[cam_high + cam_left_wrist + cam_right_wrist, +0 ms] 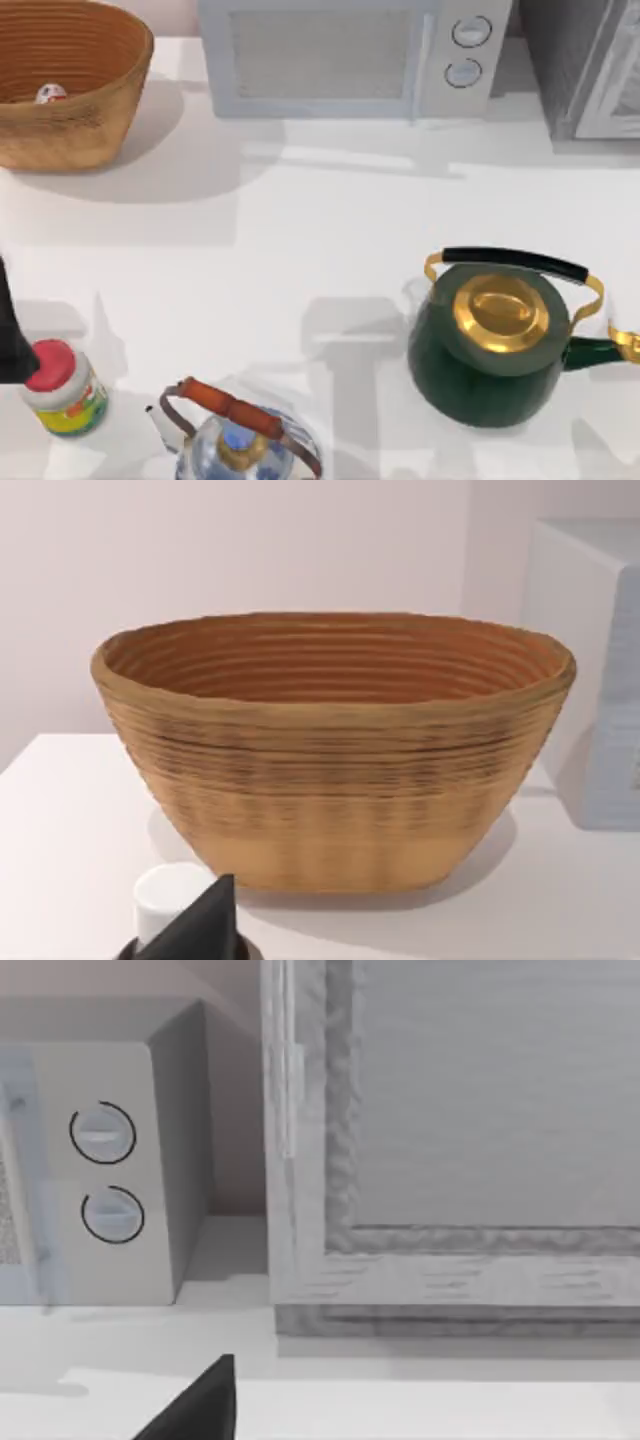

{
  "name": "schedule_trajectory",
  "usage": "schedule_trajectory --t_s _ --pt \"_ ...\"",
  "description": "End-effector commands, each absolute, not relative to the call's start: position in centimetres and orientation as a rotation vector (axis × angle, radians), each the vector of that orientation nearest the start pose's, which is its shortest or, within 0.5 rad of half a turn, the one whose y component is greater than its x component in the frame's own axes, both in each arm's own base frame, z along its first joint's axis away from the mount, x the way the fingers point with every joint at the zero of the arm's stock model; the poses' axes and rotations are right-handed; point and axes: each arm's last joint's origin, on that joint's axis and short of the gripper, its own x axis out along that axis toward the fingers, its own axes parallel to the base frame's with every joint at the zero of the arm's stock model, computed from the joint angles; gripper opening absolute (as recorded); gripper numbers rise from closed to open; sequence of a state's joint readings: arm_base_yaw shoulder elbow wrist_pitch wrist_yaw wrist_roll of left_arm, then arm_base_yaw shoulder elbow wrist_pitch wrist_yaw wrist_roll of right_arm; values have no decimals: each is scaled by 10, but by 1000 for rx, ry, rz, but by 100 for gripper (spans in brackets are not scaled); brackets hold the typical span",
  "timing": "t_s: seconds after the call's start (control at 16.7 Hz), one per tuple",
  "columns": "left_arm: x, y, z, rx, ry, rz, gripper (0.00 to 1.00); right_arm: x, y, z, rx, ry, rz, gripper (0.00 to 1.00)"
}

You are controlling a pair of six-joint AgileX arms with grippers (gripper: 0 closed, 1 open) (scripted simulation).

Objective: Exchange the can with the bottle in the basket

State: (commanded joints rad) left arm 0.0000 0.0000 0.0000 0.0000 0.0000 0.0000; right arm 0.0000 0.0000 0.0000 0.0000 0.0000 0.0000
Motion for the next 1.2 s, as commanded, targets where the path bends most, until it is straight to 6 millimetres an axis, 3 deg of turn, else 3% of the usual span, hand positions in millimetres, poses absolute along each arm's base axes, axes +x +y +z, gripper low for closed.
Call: schedule_trajectory --t_s 0.18,0.36,0.54,0.72,0.84,0.96,1.08,1.2 --pt "106 -1 162 0 3 0 100 106 -1 160 0 0 0 100" --pt "107 -1 181 -1 42 -1 100 106 -1 160 0 0 0 100" --pt "115 -1 218 -10 140 -12 100 106 -1 160 0 0 0 100" --pt "142 -2 266 -26 306 -32 100 106 -1 160 0 0 0 100" --pt "177 -2 294 -40 457 -45 100 106 -1 160 0 0 0 100" --pt "226 -3 312 -54 628 -55 100 106 -1 160 0 0 0 100" --pt "286 -3 315 -68 804 -60 100 106 -1 160 0 0 0 100" --pt "349 -1 299 -80 977 -61 100 106 -1 160 0 0 0 100"
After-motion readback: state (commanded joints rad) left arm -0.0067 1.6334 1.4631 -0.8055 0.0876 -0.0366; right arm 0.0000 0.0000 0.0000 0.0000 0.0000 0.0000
